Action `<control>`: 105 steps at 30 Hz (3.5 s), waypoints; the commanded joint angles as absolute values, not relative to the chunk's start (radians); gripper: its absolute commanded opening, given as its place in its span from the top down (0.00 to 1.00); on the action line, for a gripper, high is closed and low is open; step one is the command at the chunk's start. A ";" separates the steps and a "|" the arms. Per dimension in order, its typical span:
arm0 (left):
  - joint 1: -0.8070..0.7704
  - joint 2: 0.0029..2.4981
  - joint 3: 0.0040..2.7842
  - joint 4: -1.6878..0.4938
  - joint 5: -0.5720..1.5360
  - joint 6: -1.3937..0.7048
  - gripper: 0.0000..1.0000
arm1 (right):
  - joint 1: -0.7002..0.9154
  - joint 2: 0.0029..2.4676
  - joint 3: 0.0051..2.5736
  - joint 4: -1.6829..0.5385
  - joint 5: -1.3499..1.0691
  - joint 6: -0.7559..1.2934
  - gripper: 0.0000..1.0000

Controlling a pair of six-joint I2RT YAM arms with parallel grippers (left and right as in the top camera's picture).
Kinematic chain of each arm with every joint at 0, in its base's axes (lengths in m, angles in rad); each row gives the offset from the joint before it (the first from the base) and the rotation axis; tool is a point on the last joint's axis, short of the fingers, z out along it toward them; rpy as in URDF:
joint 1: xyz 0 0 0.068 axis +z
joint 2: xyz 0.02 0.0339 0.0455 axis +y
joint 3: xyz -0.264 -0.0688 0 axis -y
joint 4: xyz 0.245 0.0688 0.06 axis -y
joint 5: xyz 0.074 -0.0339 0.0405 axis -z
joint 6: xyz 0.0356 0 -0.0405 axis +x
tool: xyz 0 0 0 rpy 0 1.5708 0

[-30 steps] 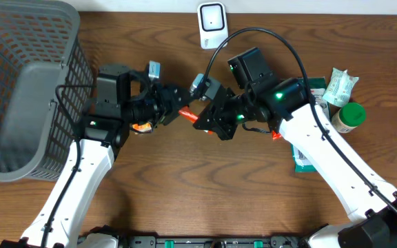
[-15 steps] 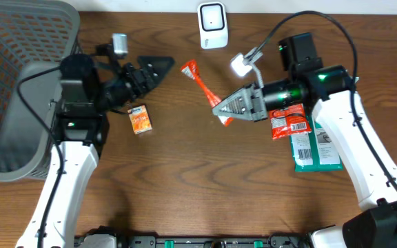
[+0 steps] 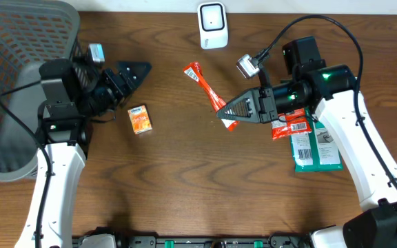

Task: Scan the item barcode
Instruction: 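Carry the Nescafe stick with the right gripper to the scanner, then hold the Nescafe stick barcode under the white scanner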

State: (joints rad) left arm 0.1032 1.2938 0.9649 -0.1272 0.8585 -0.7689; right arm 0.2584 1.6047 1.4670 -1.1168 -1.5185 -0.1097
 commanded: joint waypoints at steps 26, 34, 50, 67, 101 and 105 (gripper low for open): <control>0.108 1.281 0.972 -0.463 0.307 -0.501 0.23 | 0.159 1.250 1.477 -0.978 -1.270 0.009 0.99; 0.108 1.282 0.972 -0.496 0.275 -0.501 0.14 | 0.318 1.396 1.621 -0.921 -0.634 0.157 0.99; 0.108 1.282 0.972 -0.496 0.275 -0.501 0.13 | 0.524 2.077 2.421 -1.102 0.333 -0.233 0.99; 0.108 1.282 0.972 -0.496 0.275 -0.501 0.13 | 0.498 2.545 2.421 -0.612 0.656 -0.508 0.99; 0.108 1.282 0.972 -0.496 0.275 -0.501 0.13 | 0.447 2.509 2.423 -0.686 0.506 -0.509 0.99; 0.108 1.282 0.972 -0.496 0.275 -0.501 0.13 | 0.432 2.460 2.423 -0.760 0.373 -0.479 0.99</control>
